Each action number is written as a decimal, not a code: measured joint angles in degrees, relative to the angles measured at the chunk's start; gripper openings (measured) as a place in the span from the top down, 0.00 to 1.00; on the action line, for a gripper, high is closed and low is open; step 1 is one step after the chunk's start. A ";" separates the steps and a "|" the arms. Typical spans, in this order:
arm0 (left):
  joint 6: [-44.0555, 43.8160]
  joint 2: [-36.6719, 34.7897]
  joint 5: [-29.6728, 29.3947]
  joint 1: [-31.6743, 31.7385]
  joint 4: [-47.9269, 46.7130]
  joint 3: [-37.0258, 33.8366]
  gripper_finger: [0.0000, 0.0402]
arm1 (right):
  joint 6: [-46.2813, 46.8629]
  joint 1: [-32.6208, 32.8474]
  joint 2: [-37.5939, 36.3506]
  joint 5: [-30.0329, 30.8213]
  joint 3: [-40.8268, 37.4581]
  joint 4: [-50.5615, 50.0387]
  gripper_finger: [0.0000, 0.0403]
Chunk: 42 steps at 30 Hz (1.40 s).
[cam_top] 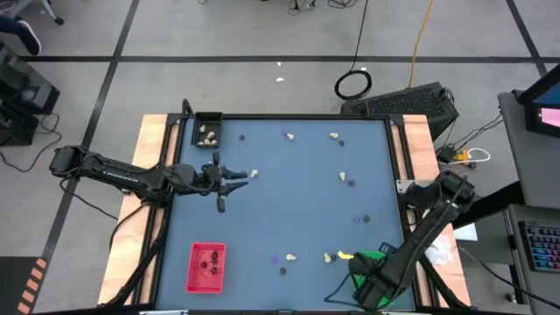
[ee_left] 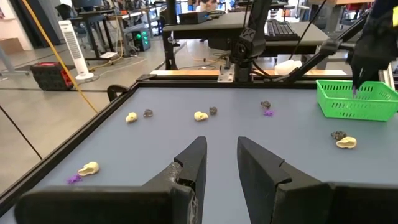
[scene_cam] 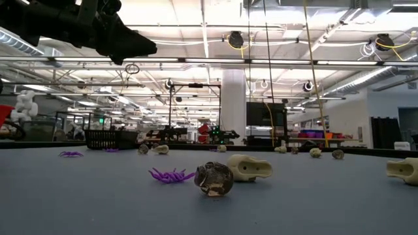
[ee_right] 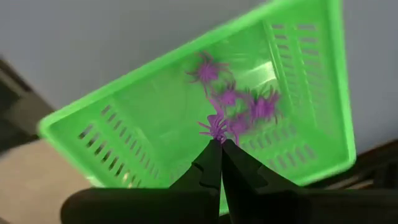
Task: Sort Halloween decoration
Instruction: Put the violet spider toy into the green bin, then put the black skull toy into the red bin
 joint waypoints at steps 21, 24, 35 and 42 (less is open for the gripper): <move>0.02 0.02 0.00 0.00 -0.01 0.01 0.79 | -9.74 -1.01 -4.09 -2.76 -2.36 1.11 0.78; 0.02 0.00 0.00 -0.02 -0.13 0.02 0.79 | -9.74 -1.76 -6.28 -2.84 -2.35 -0.54 0.70; 0.05 0.02 1.93 -0.02 -1.91 0.02 0.79 | -22.33 -8.88 -12.48 8.96 -2.29 2.99 0.95; 0.05 0.02 1.95 -0.01 -2.76 0.02 0.79 | -32.94 -13.03 -6.15 12.50 -2.29 11.90 0.88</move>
